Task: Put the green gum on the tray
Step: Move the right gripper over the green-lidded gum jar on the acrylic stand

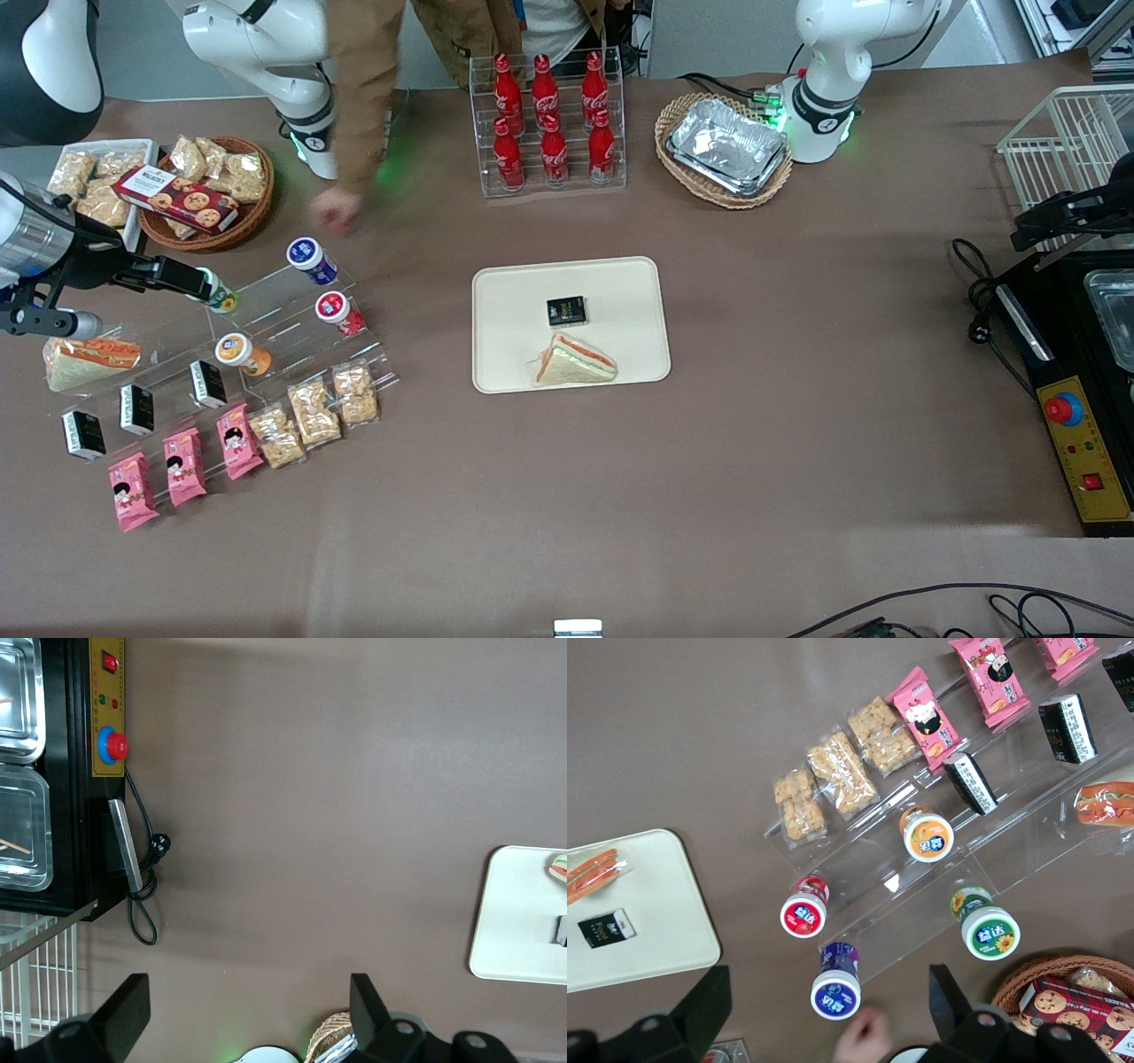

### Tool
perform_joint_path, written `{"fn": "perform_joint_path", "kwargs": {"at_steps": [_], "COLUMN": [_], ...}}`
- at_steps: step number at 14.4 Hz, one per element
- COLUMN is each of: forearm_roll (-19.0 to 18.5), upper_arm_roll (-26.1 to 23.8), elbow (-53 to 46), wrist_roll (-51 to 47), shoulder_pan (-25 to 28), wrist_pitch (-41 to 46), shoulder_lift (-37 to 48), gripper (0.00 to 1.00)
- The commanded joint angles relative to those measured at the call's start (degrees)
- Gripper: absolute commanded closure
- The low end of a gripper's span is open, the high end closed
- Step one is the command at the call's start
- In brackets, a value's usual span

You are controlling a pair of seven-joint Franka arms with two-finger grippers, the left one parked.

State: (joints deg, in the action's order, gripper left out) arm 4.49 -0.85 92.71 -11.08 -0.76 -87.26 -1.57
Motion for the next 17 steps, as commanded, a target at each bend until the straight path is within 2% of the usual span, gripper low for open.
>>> {"fn": "perform_joint_path", "kwargs": {"at_steps": [1, 5, 10, 12, 15, 17], "forearm_roll": [-0.97, -1.06, -1.50, -2.64, -4.14, -4.22], "upper_arm_roll": [-0.38, -0.29, 3.04, 3.40, 3.49, 3.49], "elbow": [-1.92, -1.92, 0.18, 5.95, 20.88, 27.84], "wrist_roll": [0.62, 1.84, 21.06, 24.86, 26.19, 26.28], "shoulder_pan": [-0.90, -1.43, -4.94, -7.75, -7.85, -7.85], "wrist_pitch": [1.30, 1.48, 4.99, 3.25, -7.45, -12.56], "shoulder_lift": [-0.80, -0.36, 3.06, 6.39, 15.26, 18.09], "gripper": [0.00, 0.00, 0.00, 0.00, 0.00, 0.00]}}
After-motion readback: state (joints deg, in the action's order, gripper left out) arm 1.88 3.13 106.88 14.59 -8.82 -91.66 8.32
